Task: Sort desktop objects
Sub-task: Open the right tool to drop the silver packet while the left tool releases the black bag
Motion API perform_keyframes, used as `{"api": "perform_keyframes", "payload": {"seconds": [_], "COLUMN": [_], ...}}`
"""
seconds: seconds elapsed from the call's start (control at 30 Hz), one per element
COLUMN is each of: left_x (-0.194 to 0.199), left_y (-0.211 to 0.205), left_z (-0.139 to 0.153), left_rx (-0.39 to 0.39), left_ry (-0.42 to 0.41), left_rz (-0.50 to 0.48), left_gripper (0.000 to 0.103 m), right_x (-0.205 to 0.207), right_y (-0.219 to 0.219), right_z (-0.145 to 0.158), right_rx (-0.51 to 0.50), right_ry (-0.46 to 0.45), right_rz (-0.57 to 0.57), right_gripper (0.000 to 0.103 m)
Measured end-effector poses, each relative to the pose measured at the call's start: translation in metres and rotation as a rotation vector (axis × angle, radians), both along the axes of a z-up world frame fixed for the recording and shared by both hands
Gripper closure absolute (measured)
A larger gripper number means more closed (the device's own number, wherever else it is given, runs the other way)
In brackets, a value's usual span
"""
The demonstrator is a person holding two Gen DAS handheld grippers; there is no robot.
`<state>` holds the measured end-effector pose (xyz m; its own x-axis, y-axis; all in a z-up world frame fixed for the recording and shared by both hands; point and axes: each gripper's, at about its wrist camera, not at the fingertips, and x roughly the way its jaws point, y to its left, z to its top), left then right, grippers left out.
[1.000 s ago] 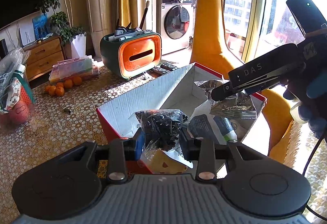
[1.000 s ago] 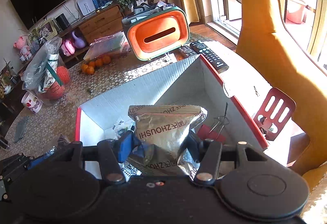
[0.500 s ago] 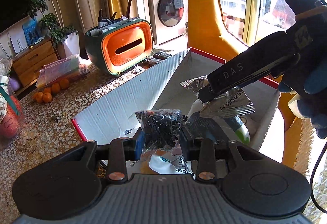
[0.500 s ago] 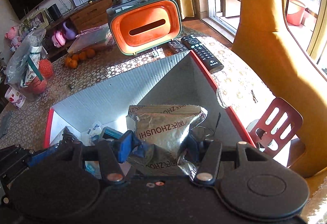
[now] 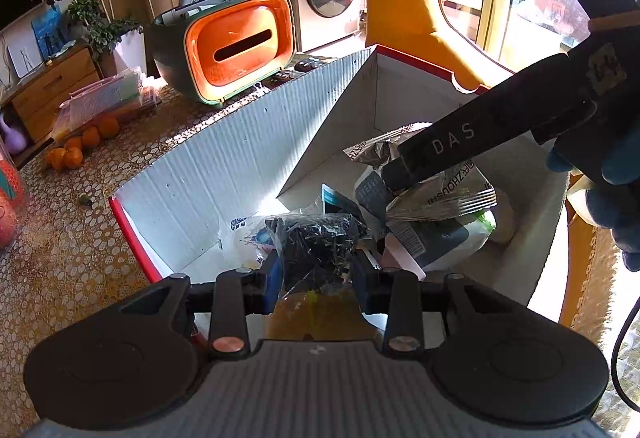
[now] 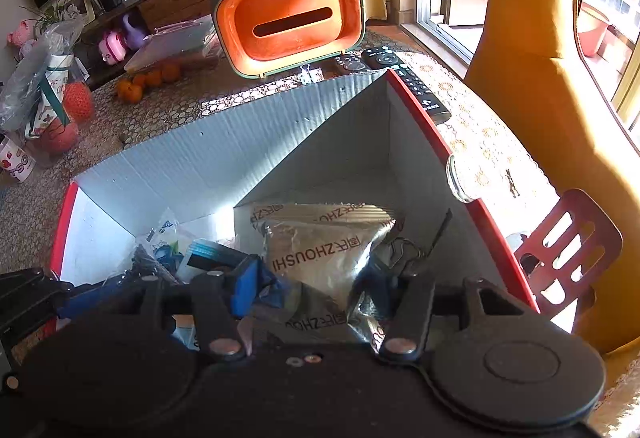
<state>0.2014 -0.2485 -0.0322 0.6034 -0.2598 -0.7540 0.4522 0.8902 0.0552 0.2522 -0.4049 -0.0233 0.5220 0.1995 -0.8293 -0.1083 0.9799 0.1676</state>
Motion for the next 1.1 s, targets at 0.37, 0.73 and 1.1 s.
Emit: {"api": "perform_keyframes", "payload": {"seconds": [0.37, 0.73, 1.1], "left_x": [0.002, -0.008, -0.024], "left_y": [0.001, 0.005, 0.018], "left_z": [-0.003, 0.009, 0.024], "left_rx": [0.005, -0.035, -0.082], "left_ry": [0.046, 0.009, -0.021], "left_rz": [-0.020, -0.016, 0.016], "left_gripper": [0.064, 0.036, 0.035], "right_x": [0.000, -0.006, -0.020], "right_y": [0.005, 0.010, 0.008], "right_z": [-0.001, 0.004, 0.024], "right_rx": [-0.013, -0.016, 0.003], "right_ry": [0.013, 0.006, -0.041], "right_rz": [0.013, 0.021, 0.013], "right_gripper": [0.046, 0.039, 0.026]}}
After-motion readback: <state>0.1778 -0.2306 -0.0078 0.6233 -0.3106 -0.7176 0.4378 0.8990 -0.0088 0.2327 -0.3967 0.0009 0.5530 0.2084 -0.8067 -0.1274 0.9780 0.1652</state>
